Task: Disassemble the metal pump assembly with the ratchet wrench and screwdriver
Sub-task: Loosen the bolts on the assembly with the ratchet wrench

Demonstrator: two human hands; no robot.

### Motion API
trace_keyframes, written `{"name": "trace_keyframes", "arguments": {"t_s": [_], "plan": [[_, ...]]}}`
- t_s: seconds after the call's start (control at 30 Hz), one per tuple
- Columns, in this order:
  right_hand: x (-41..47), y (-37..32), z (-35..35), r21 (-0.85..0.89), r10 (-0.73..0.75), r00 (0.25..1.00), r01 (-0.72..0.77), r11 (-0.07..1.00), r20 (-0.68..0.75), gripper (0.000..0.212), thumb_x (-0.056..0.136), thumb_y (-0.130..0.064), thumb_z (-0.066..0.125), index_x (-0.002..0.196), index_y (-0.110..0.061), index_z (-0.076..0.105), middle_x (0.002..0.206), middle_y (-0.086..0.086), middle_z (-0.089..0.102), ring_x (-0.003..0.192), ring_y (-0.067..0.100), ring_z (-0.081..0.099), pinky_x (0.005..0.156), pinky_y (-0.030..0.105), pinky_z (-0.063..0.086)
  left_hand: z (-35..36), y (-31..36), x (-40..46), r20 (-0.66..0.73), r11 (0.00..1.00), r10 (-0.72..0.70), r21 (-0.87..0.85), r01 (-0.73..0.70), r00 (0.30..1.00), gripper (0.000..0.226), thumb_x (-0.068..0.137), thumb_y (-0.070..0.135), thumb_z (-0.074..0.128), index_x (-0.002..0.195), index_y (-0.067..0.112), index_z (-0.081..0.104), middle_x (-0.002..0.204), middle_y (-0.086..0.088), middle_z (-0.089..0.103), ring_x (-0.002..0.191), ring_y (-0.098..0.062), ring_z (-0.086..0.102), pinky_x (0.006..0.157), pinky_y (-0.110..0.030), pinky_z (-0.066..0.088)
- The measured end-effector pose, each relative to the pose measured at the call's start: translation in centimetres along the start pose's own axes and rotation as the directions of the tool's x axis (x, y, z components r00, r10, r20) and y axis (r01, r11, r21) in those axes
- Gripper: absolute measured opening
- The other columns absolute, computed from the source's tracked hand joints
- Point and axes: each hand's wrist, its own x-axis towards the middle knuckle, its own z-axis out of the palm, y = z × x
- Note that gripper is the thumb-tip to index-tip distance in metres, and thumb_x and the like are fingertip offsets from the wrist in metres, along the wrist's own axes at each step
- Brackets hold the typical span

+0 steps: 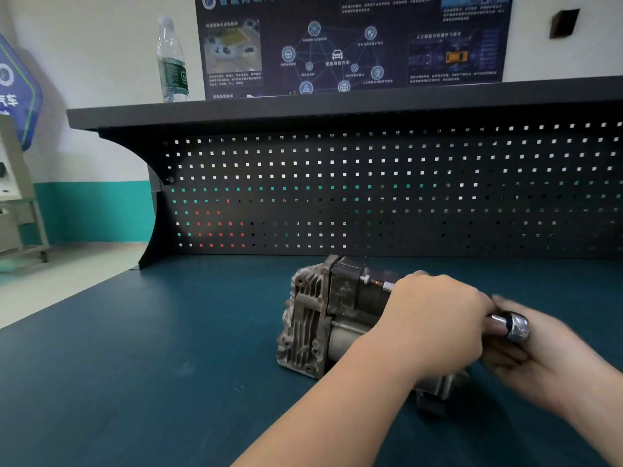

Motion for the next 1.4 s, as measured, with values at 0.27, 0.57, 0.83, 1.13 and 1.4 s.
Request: {"name": "trace_keyframes", "arguments": {"t_s": [0.27,0.57,0.83,1.13,1.4], "plan": [[0.0,-2.6,-0.5,-0.630,-0.761,0.618,0.674,0.386,0.196,0.035,0.099,-0.045,0.040,0.081,-0.021,0.060,0.050,-0.004,0.050,0.045,0.006,0.044,0.043,0.017,0.036,-0.6,-0.4,0.2,0.078,0.996,0.011,-0.085,-0.005,0.997,0.025,0.100,0.031,0.041,0.111,0.028,0.063,0.101,0.002,0.068,0.086,-0.025,0.055,0.062,-0.030,0.020],[1.0,-0.7,-0.4,-0.264,-0.063,0.997,0.047,0.963,-0.053,0.031,0.099,-0.029,0.047,0.072,-0.013,0.047,0.058,0.003,0.039,0.031,0.011,0.028,0.033,0.017,0.023,-0.2,-0.3,0.0,0.076,1.000,0.013,-0.020,-0.012,0.997,0.020,0.096,0.030,0.047,0.107,0.030,0.064,0.100,0.003,0.065,0.085,-0.025,0.053,0.061,-0.030,0.019],[-0.9,-2.2,-0.8,-0.592,-0.819,0.456,0.784,0.185,0.348,0.037,0.092,-0.063,0.035,0.081,-0.033,0.052,0.062,0.002,0.057,0.048,0.010,0.051,0.045,0.016,0.038,-0.1,-0.4,0.1,0.020,0.999,0.020,-0.049,-0.019,1.000,0.018,0.097,0.029,0.047,0.102,0.024,0.063,0.092,0.001,0.066,0.081,-0.027,0.054,0.062,-0.030,0.020],[0.3,-2.2,-1.0,-0.631,-0.779,0.596,0.684,0.365,0.196,0.040,0.094,-0.058,0.040,0.080,-0.026,0.059,0.054,0.001,0.052,0.044,0.005,0.046,0.045,0.022,0.039,0.2,-0.5,0.2,0.023,0.998,0.058,-0.029,-0.057,0.998,0.022,0.098,0.032,0.044,0.103,0.022,0.063,0.097,0.001,0.067,0.082,-0.024,0.056,0.071,-0.031,0.027],[0.2,-1.4,-0.7,-0.486,-0.605,0.796,0.516,0.706,-0.034,0.035,0.099,-0.041,0.044,0.074,-0.018,0.054,0.051,-0.001,0.045,0.036,0.006,0.039,0.040,0.021,0.037,0.3,-0.3,-0.1,-0.029,0.999,0.050,-0.001,-0.050,0.998,0.018,0.096,0.033,0.047,0.100,0.026,0.063,0.093,0.001,0.067,0.072,-0.023,0.048,0.066,-0.030,0.020]]}}
